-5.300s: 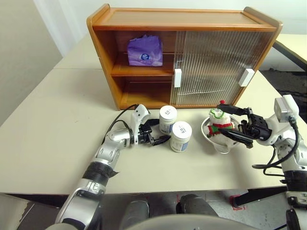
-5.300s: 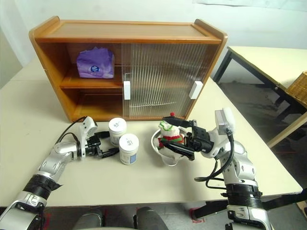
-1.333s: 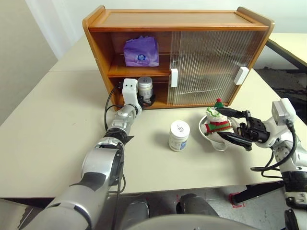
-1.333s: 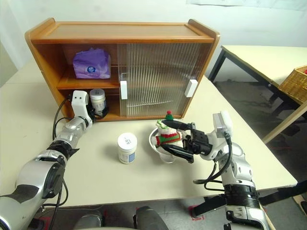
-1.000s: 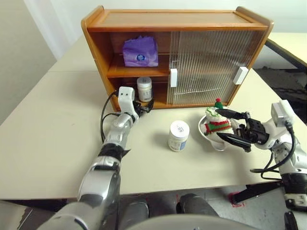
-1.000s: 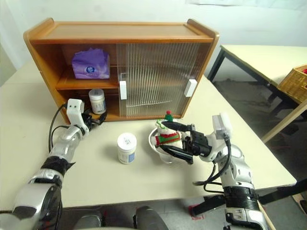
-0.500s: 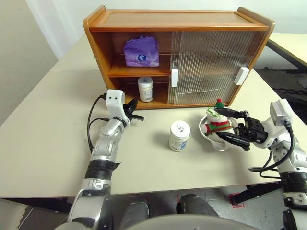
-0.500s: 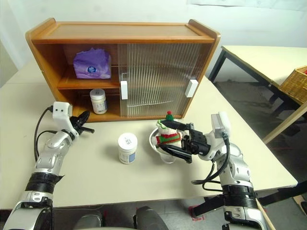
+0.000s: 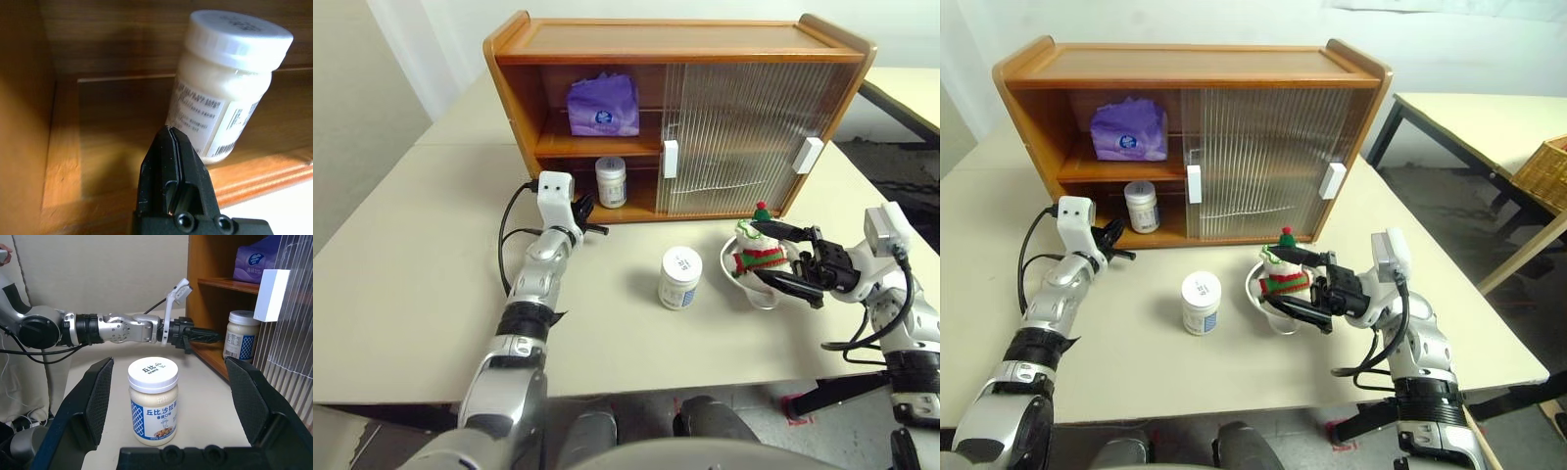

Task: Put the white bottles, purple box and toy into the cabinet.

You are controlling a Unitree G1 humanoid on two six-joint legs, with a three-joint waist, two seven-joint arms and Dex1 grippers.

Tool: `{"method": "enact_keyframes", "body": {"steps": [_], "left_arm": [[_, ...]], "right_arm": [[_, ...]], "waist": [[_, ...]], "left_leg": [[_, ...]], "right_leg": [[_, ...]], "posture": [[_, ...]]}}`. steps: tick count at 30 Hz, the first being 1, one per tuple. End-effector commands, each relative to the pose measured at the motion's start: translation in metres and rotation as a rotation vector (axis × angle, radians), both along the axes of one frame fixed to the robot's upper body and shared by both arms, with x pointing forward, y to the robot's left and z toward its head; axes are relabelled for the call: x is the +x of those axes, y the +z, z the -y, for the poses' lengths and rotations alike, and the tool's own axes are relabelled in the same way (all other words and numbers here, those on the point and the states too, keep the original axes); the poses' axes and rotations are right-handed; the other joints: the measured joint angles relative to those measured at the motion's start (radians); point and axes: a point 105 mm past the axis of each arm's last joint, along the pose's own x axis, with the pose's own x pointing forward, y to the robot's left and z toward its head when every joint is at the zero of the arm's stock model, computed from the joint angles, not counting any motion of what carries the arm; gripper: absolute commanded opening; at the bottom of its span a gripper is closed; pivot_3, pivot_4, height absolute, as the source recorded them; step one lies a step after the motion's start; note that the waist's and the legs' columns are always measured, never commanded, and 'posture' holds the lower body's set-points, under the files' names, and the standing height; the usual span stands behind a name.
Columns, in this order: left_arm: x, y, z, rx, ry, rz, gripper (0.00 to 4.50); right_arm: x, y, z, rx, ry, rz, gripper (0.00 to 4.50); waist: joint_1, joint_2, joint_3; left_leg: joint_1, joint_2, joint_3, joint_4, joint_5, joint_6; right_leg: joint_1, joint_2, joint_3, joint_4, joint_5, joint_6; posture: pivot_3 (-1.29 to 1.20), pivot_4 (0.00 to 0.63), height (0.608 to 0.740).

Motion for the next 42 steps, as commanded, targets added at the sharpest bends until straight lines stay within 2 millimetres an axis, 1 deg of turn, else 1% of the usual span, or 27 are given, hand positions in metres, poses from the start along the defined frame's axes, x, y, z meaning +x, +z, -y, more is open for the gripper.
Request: {"method": "enact_keyframes", "body": {"steps": [1,6,9,17,29,37,42], "left_arm": [[0.004,-0.002,0.004,0.001,0.003,-0.007,0.04],[0.012,0.001,0.004,0.001,0.017,-0.006,0.04],[0.016,0.002,0.01,0.026,-0.012,-0.005,0.04],[0.018,0.001,0.027,0.025,-0.09,-0.013,0.04],[0.022,0.001,0.039,0.017,-0.138,-0.028,0.04],[0.026,0.004,0.052,0.013,-0.177,-0.031,0.04],[0.026,0.004,0.055,0.01,-0.185,-0.029,0.04]], "right_arm": [[-0.001,-0.001,0.001,-0.022,0.002,0.004,4.5],[-0.002,-0.001,0.001,-0.029,0.005,0.005,4.5],[-0.001,0.0,0.001,-0.028,0.003,0.009,4.5],[-0.001,0.001,-0.001,-0.026,0.002,0.011,4.5],[-0.002,0.004,-0.005,-0.023,0.001,0.003,4.5],[-0.003,0.004,-0.002,-0.028,-0.009,0.003,4.5],[-0.003,0.004,-0.002,-0.029,-0.01,0.002,4.5]], "waist": [[0.0,0.0,0.0],[0.0,0.0,0.0],[0.0,0.0,0.0],[0.0,0.0,0.0],[-0.002,0.0,0.0],[-0.002,0.0,0.0],[-0.004,0.0,0.0]], "left_leg": [[0.0,0.0,0.0,0.0,0.0,0.0],[0.0,0.0,0.0,0.0,0.0,0.0],[0.0,0.0,0.0,0.0,0.0,0.0],[-0.001,0.0,0.0,0.0,0.0,0.001],[-0.001,-0.001,0.0,0.0,0.0,0.001],[-0.001,-0.001,0.0,0.0,-0.001,0.001],[-0.001,-0.001,0.0,0.0,-0.001,0.001]], "right_leg": [[0.0,0.0,0.0,0.0,0.0,0.0],[0.0,0.0,0.0,0.0,-0.003,0.005],[0.0,0.0,0.0,0.0,-0.003,0.005],[0.0,0.0,0.0,0.0,-0.003,0.006],[0.0,0.0,0.0,0.0,-0.005,0.008],[0.0,0.0,0.001,0.0,-0.006,0.011],[0.0,0.0,0.001,0.0,-0.006,0.012]], "posture": [[-0.15,0.0,0.74],[-0.15,0.0,0.74],[-0.16,0.0,0.74],[-0.16,0.0,0.74],[-0.16,0.0,0.74],[-0.17,0.0,0.74],[-0.16,0.0,0.74]]}}
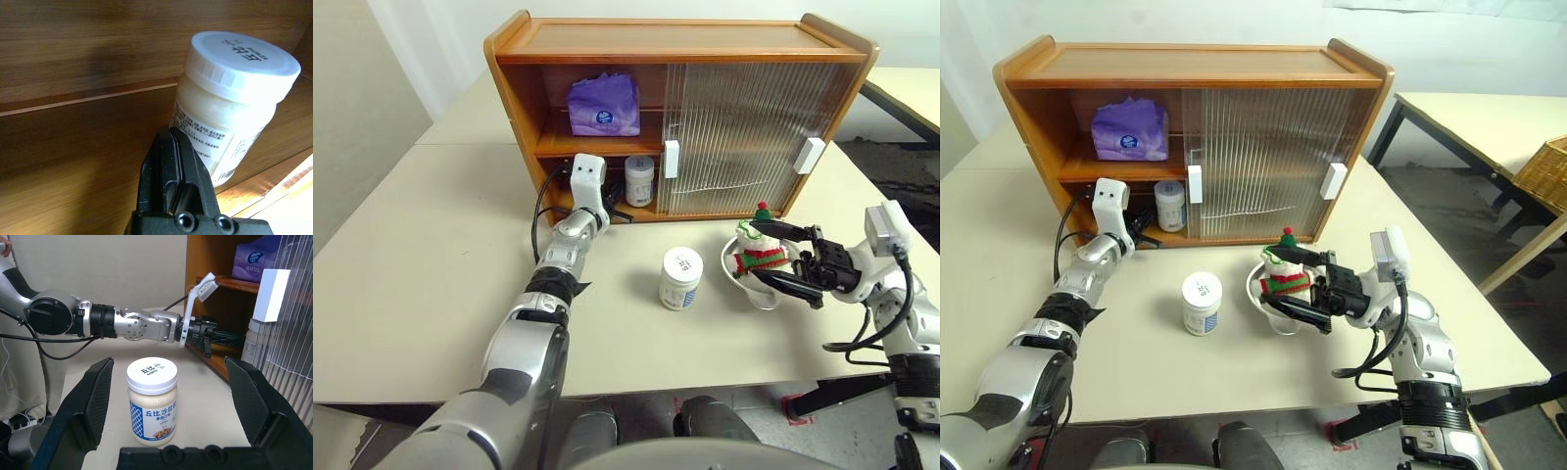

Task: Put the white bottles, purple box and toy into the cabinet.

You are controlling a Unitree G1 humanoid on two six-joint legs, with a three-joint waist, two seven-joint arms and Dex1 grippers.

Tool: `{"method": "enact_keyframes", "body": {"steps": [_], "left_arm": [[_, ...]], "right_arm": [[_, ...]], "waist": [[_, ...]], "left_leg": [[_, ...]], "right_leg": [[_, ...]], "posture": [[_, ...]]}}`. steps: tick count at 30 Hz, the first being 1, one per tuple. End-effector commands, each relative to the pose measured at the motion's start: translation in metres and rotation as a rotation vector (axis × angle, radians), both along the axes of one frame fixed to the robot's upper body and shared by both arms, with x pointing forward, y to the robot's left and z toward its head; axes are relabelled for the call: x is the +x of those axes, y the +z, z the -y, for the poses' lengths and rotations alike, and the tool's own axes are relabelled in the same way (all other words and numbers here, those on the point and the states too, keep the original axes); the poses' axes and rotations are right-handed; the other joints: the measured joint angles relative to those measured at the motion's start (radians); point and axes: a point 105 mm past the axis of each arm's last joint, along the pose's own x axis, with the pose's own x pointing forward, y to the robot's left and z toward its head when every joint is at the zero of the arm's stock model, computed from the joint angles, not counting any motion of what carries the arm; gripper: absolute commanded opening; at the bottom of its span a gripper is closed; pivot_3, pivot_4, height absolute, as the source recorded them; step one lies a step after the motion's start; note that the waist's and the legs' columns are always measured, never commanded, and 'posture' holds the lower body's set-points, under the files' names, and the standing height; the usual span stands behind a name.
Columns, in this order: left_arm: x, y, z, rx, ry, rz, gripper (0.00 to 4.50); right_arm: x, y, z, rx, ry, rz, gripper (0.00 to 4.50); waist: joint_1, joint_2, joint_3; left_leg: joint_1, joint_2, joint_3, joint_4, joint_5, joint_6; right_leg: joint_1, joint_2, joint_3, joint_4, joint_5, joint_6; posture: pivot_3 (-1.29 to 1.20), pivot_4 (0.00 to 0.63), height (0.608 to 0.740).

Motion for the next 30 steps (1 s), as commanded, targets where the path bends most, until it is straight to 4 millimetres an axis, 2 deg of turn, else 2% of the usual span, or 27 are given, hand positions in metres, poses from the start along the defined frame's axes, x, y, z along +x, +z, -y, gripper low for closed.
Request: {"method": "enact_keyframes", "body": {"steps": [1,8,11,13,16,22,27,30], "left_arm": [[0.0,-0.001,0.005,0.014,-0.025,0.0,0.04],[-0.001,-0.003,-0.003,0.019,-0.018,0.001,0.04],[-0.011,-0.001,-0.006,-0.015,-0.073,0.041,0.04],[-0.02,0.007,-0.003,-0.094,-0.135,0.079,0.04],[-0.032,0.014,-0.009,-0.13,-0.179,0.114,0.04],[-0.055,0.009,-0.023,-0.126,-0.266,0.063,1.93],[-0.094,0.003,-0.018,-0.059,-0.551,0.016,3.57],[-0.106,0.004,-0.017,-0.067,-0.614,0.01,4.49]], "right_arm": [[-0.002,0.0,0.001,-0.012,0.003,0.0,4.5],[-0.002,-0.001,0.002,-0.014,0.001,-0.004,4.5],[0.0,-0.002,0.003,-0.009,-0.012,-0.006,4.5],[0.001,-0.003,0.003,-0.005,-0.012,-0.006,4.5],[0.002,-0.002,0.002,0.001,-0.009,-0.003,4.5],[0.006,0.001,0.002,0.025,0.003,0.006,4.5],[0.008,-0.002,0.002,-0.002,0.024,-0.004,4.5],[0.009,0.0,0.002,-0.002,0.026,0.0,4.5]], "waist": [[-0.001,0.0,0.0],[-0.001,0.0,0.0],[-0.002,0.0,0.0],[-0.005,0.0,0.0],[-0.005,0.0,0.0],[-0.003,0.0,0.0],[0.006,0.001,0.0],[0.014,0.001,0.0]], "left_leg": [[0.0,0.0,0.0,0.0,0.0,0.0],[0.0,0.0,0.0,0.0,0.0,0.0],[0.0,0.0,0.0,0.0,0.0,0.0],[0.0,0.0,0.0,-0.001,0.0,0.0],[0.0,0.0,0.0,-0.001,0.0,0.0],[0.0,0.0,0.0,0.0,0.0,0.0],[0.0,0.001,0.0,0.0,0.0,0.0],[0.0,0.003,-0.001,-0.001,-0.001,-0.001]], "right_leg": [[0.0,0.0,0.0,0.0,0.0,0.0],[0.0,0.0,0.0,0.0,0.0,0.001],[0.0,0.0,0.0,0.0,0.0,0.0],[0.0,0.0,0.0,0.0,0.0,0.0],[0.0,0.0,0.0,0.0,0.0,0.0],[0.0,0.0,0.0,0.0,0.001,-0.001],[-0.001,0.0,0.0,0.0,0.005,-0.011],[-0.003,0.0,-0.001,0.0,0.006,-0.015]], "posture": [[-0.16,0.0,0.74],[-0.17,0.0,0.74],[-0.16,0.0,0.74],[-0.16,0.0,0.74],[-0.15,0.0,0.74],[-0.13,0.0,0.74],[-0.12,0.0,0.74],[-0.11,0.0,0.74]]}}
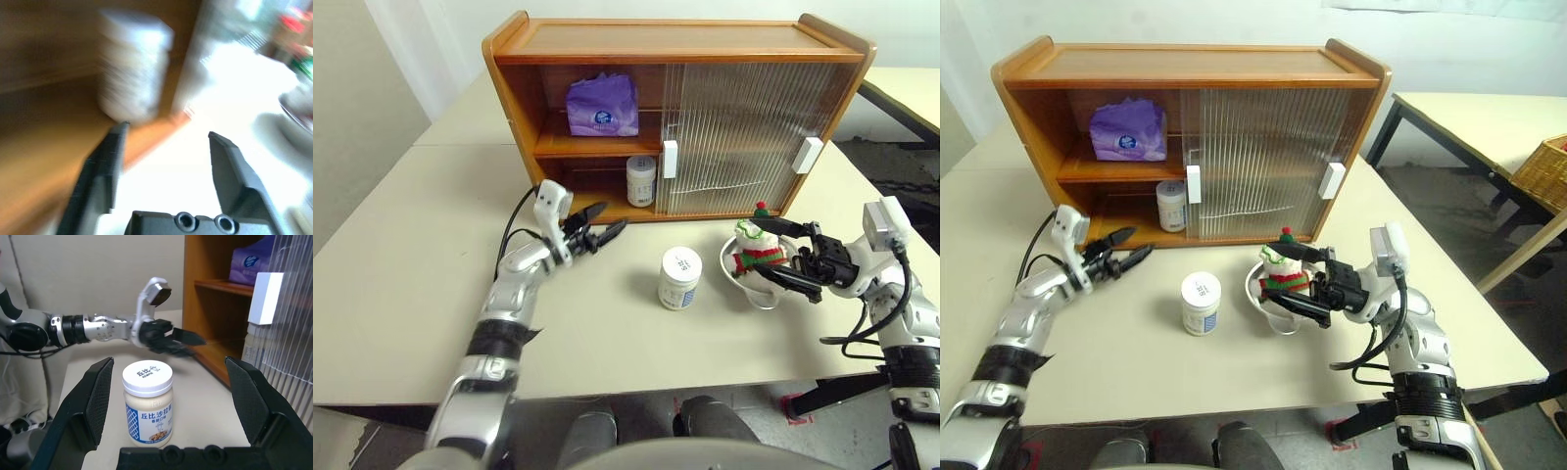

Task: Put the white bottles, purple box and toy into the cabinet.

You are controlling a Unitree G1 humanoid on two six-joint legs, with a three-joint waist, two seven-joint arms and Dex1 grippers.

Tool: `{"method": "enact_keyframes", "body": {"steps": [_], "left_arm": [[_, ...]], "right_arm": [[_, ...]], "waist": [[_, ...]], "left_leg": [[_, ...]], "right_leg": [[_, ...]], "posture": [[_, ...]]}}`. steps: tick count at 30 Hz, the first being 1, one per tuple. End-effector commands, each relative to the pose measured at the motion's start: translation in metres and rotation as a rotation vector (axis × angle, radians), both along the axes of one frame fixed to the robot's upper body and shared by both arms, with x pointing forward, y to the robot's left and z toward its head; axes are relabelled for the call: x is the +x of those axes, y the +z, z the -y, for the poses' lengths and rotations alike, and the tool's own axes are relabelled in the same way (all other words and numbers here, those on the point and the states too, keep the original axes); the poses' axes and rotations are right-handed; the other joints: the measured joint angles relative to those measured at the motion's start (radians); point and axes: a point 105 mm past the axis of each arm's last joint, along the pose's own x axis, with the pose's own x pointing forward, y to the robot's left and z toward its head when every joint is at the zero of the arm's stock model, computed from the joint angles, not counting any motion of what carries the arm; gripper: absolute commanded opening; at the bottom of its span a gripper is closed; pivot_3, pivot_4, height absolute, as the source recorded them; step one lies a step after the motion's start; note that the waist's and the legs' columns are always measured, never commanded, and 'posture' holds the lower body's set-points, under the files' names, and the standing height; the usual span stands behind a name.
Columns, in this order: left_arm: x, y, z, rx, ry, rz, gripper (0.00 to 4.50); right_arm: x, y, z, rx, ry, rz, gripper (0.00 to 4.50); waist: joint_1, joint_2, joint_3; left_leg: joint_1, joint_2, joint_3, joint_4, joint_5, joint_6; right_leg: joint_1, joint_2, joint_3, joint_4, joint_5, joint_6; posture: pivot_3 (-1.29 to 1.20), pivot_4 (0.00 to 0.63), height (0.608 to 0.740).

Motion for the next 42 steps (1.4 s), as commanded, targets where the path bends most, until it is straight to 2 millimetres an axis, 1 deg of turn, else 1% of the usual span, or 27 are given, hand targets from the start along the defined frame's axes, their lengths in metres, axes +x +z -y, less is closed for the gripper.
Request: {"method": "enact_keyframes", "body": {"steps": [1,5,9,11,14,19,24,30,34,38,42], "left_arm": [[-0.012,0.003,0.009,0.01,-0.095,0.001,4.49],[-0.024,-0.005,0.011,0.053,-0.163,-0.03,4.49],[-0.043,-0.013,0.022,0.113,-0.329,-0.057,4.49],[-0.048,-0.017,0.028,0.136,-0.384,-0.069,4.49],[-0.049,-0.021,0.033,0.154,-0.417,-0.073,4.49],[-0.05,-0.024,0.038,0.167,-0.44,-0.078,4.49],[-0.056,-0.029,0.047,0.162,-0.482,-0.113,4.49],[-0.063,-0.036,0.053,0.181,-0.528,-0.155,4.49],[-0.064,-0.038,0.066,0.18,-0.565,-0.152,4.49],[-0.062,-0.04,0.073,0.174,-0.565,-0.163,4.49],[-0.057,-0.052,0.086,0.222,-0.564,-0.159,4.49]], "right_arm": [[0.002,0.0,-0.001,-0.016,0.01,0.007,4.5],[0.004,-0.003,0.0,-0.032,-0.007,0.0,4.5],[0.009,-0.004,0.002,-0.036,-0.048,-0.006,4.5],[0.01,-0.002,0.003,-0.025,-0.059,-0.005,4.5],[0.013,0.001,0.005,-0.002,-0.089,-0.004,4.5],[0.013,-0.001,0.004,-0.011,-0.101,-0.012,4.5],[0.013,0.0,0.001,0.008,-0.102,-0.02,4.5],[0.014,-0.003,0.0,0.002,-0.104,-0.035,4.5],[0.014,-0.003,0.0,-0.002,-0.107,-0.036,4.5],[0.014,-0.004,0.0,-0.009,-0.107,-0.04,4.5],[0.013,-0.006,0.0,-0.016,-0.109,-0.05,4.5]], "waist": [[0.007,0.0,0.0],[0.008,0.001,0.0],[0.008,0.001,0.0],[0.008,0.001,-0.001],[0.007,0.001,-0.001],[0.005,0.002,-0.001],[0.004,0.002,-0.001],[0.004,0.002,-0.001],[0.005,0.002,-0.001],[0.003,0.003,-0.001],[0.001,0.004,-0.002]], "left_leg": [[0.0,0.0,0.0,0.0,0.0,0.0],[0.0,0.001,0.0,-0.001,0.0,0.0],[0.0,0.002,0.0,-0.001,0.0,0.0],[-0.001,0.002,0.0,-0.002,0.0,0.0],[-0.002,0.002,0.0,-0.002,0.0,0.0],[-0.002,0.003,0.0,-0.003,0.0,0.0],[-0.002,0.003,0.0,-0.005,0.0,0.0],[-0.002,0.003,0.0,-0.006,0.0,0.0],[-0.002,0.003,0.0,-0.006,0.0,0.0],[-0.002,0.003,0.0,-0.006,0.0,0.0],[-0.002,0.003,0.0,-0.006,0.0,0.0]], "right_leg": [[0.0,0.0,0.0,0.0,0.0,0.0],[-0.001,0.0,-0.001,0.0,0.0,-0.002],[-0.002,0.0,-0.001,0.0,0.0,-0.003],[-0.003,-0.001,-0.001,0.0,0.0,-0.003],[-0.004,-0.001,-0.001,0.0,0.0,-0.003],[-0.005,-0.001,-0.001,0.0,0.0,-0.003],[-0.006,-0.001,-0.001,0.0,0.0,-0.004],[-0.006,-0.001,-0.001,0.0,-0.001,-0.004],[-0.006,-0.001,-0.001,0.0,-0.001,-0.003],[-0.006,-0.001,-0.001,0.0,-0.001,-0.003],[-0.006,-0.001,-0.001,0.0,-0.001,-0.003]], "posture": [[-0.11,0.0,0.74],[-0.11,0.0,0.74],[-0.11,0.0,0.74],[-0.12,0.0,0.74],[-0.13,0.0,0.74],[-0.13,0.0,0.74],[-0.13,0.0,0.74],[-0.13,0.0,0.74],[-0.14,0.0,0.74],[-0.15,0.0,0.74],[-0.16,0.0,0.74]]}}
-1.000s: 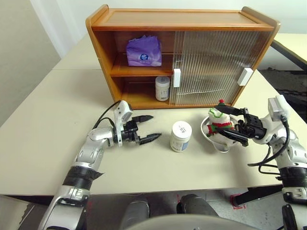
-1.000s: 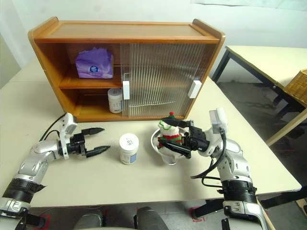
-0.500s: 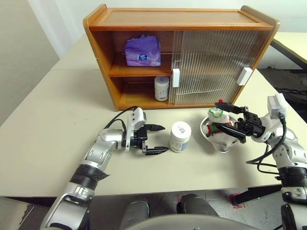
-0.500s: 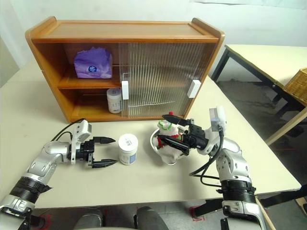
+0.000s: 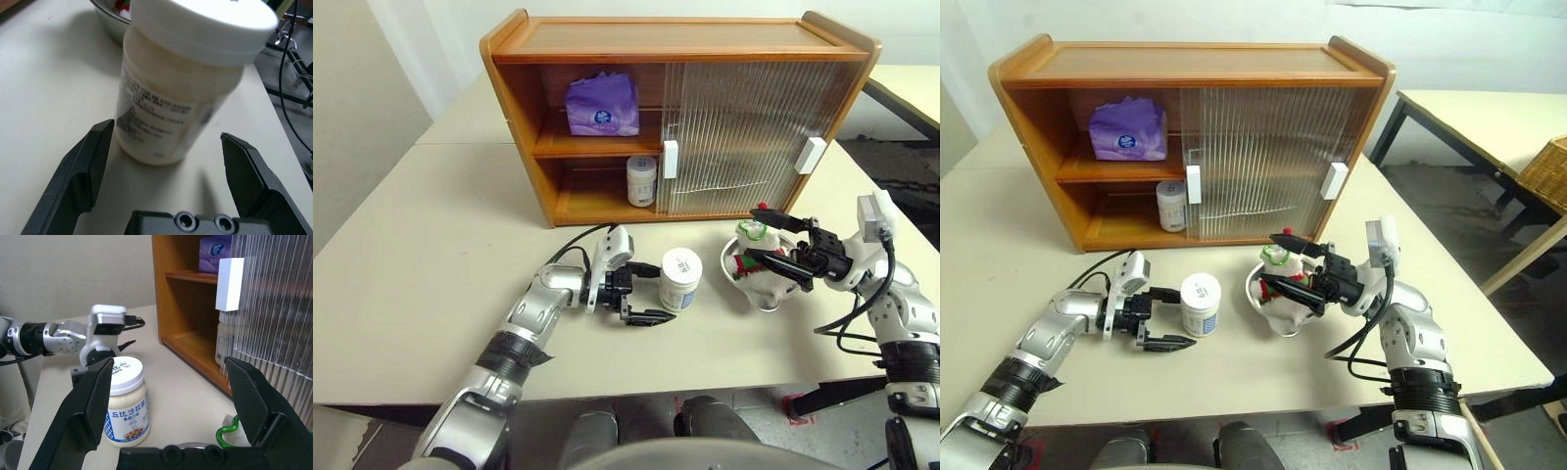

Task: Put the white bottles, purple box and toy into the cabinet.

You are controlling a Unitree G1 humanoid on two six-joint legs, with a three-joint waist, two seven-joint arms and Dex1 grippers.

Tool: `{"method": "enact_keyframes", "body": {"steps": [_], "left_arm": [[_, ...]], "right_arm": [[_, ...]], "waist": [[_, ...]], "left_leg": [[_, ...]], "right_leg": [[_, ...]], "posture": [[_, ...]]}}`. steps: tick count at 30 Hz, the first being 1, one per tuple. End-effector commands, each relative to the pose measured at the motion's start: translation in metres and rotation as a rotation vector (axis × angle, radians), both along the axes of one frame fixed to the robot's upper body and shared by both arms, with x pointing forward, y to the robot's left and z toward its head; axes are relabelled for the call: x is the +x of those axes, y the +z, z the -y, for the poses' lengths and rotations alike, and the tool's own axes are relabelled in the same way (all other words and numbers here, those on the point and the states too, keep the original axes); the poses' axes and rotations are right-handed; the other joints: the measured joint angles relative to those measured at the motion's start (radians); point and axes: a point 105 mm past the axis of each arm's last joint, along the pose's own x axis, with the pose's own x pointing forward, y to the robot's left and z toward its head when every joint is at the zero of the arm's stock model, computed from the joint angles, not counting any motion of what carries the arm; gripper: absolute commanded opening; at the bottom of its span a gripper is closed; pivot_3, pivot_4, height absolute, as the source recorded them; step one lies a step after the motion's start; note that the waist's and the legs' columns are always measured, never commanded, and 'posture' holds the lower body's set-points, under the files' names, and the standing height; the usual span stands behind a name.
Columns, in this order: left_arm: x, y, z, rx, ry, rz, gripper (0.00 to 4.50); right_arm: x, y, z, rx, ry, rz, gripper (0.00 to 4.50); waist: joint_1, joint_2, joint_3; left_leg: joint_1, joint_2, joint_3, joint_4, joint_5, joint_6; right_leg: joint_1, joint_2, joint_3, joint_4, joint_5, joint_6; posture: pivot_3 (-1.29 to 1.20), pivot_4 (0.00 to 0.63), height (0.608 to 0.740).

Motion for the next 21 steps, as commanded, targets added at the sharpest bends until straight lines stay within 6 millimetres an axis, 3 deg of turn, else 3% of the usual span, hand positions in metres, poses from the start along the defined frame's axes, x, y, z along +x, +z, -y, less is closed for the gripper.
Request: {"method": "enact_keyframes", "body": {"steps": [1,7,11,12,17,21], "left_arm": [[0.003,-0.012,0.009,0.036,0.009,0.003,4.49],[0.004,-0.017,0.016,0.025,0.023,-0.014,4.49],[0.004,-0.018,0.016,0.018,0.035,-0.027,3.23],[0.003,-0.018,0.016,0.016,0.036,-0.029,3.17],[0.007,-0.016,0.014,0.006,0.072,-0.008,3.17],[0.029,-0.003,0.005,-0.019,0.201,0.103,3.17]], "right_arm": [[-0.002,-0.001,-0.002,-0.012,0.004,-0.007,4.5],[-0.002,-0.002,-0.002,-0.012,0.002,-0.012,4.5],[-0.001,-0.003,-0.003,-0.015,0.004,-0.015,4.5],[-0.001,-0.003,-0.003,-0.016,0.004,-0.014,4.5],[0.0,-0.003,-0.004,-0.016,0.005,-0.013,4.5],[0.0,-0.002,-0.004,-0.014,0.004,-0.012,4.5]], "waist": [[-0.001,0.0,0.0],[0.0,0.001,-0.001],[0.0,0.002,-0.001],[0.0,0.002,-0.001],[0.0,0.002,-0.002],[-0.001,0.003,-0.002]], "left_leg": [[0.0,0.0,0.0,0.0,0.0,0.0],[0.001,-0.001,0.0,0.0,0.0,0.0],[0.002,-0.001,0.0,0.001,0.0,0.0],[0.002,-0.001,0.0,0.001,0.0,0.0],[0.002,-0.001,0.0,0.002,0.0,0.0],[0.002,-0.001,0.0,0.002,0.0,0.0]], "right_leg": [[0.0,0.0,0.0,0.0,0.0,0.0],[0.002,0.0,0.0,0.0,-0.004,0.008],[0.004,0.0,0.0,0.0,-0.005,0.011],[0.004,0.0,0.0,0.0,-0.005,0.012],[0.004,0.0,0.0,0.0,-0.005,0.012],[0.004,0.0,0.0,0.0,-0.005,0.011]], "posture": [[-0.16,0.0,0.74],[-0.15,0.0,0.74],[-0.15,0.0,0.74],[-0.15,0.0,0.74],[-0.15,0.0,0.74],[-0.15,0.0,0.74]]}}
